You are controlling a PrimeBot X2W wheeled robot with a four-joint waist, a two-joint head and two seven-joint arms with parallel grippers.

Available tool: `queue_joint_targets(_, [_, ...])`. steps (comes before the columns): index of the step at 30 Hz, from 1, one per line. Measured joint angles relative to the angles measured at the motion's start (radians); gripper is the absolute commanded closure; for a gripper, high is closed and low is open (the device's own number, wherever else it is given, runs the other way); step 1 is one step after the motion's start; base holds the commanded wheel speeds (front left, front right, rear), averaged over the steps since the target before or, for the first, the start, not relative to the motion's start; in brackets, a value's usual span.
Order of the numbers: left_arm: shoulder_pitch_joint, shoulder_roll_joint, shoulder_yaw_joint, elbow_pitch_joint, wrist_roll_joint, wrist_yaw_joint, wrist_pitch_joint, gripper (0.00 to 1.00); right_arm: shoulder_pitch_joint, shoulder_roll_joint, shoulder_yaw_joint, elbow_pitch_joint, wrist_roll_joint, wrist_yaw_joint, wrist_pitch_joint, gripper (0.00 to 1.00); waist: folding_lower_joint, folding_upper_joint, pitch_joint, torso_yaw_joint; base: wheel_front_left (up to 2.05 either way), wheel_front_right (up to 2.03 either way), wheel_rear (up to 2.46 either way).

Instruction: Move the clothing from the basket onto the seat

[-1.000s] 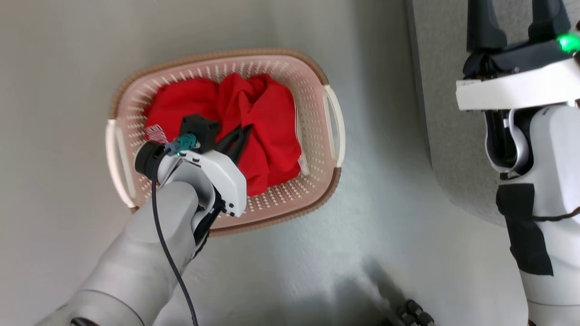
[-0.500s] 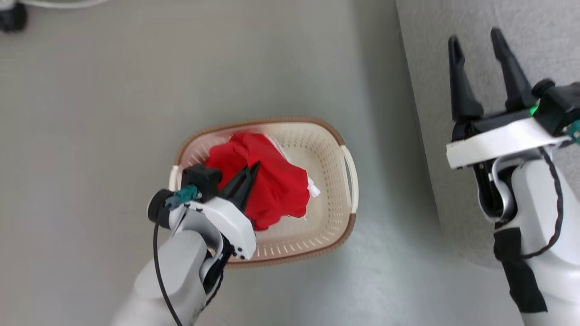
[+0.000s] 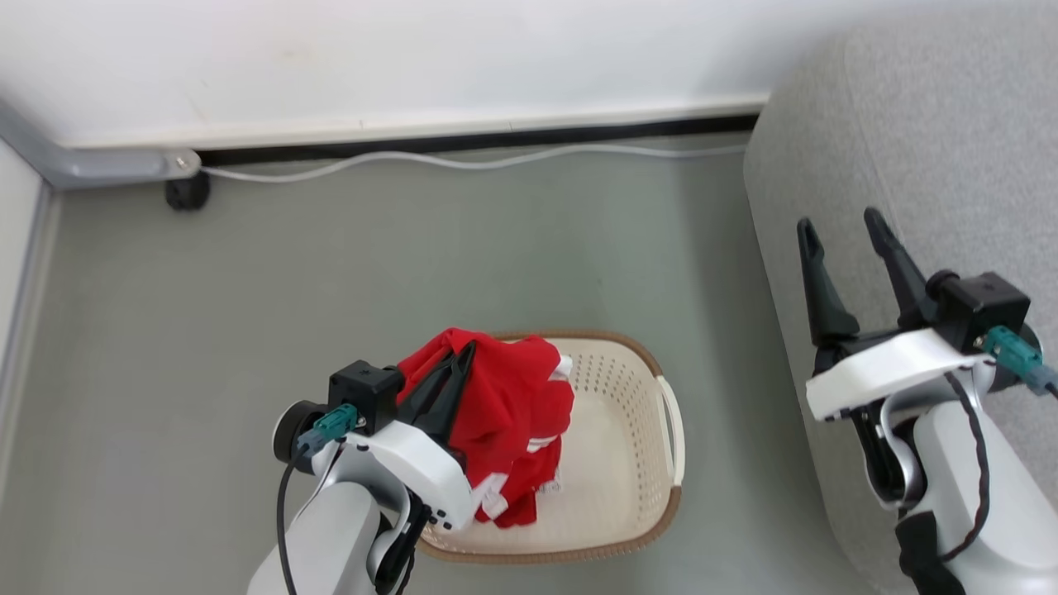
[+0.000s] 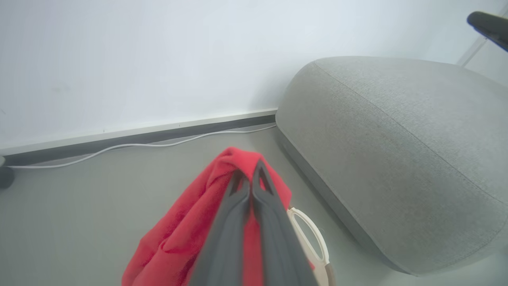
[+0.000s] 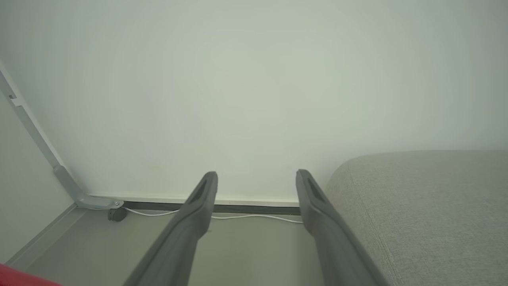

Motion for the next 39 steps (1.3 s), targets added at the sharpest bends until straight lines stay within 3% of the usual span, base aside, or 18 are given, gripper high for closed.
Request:
queue_joint_targets(16, [0.065, 0.012, 0.021, -0.185, 0.047, 0.000, 0.000, 1.00, 0.121, 0.015, -0.012, 0.030, 0.000, 0.000, 0.000, 0.00, 0.0000, 0.0000, -0.188, 0.038, 0.00, 0.00, 0.00])
queue_joint_targets(30, [-0.072, 0.027, -0.004, -0.421, 0.071, 0.000, -0.001, 1.00, 0.141, 0.021, -0.002, 0.047, 0.000, 0.000, 0.000, 0.00, 0.0000, 0.0000, -0.196, 0.031, 0.00, 0.00, 0.00])
queue_joint_targets(39, [-0.140, 0.022, -0.006, -0.444, 0.072, 0.000, -0.004, 1.00, 0.140, 0.025, 0.017, 0.049, 0.005, 0.000, 0.000, 0.00, 0.0000, 0.0000, -0.185, 0.029, 0.00, 0.00, 0.00])
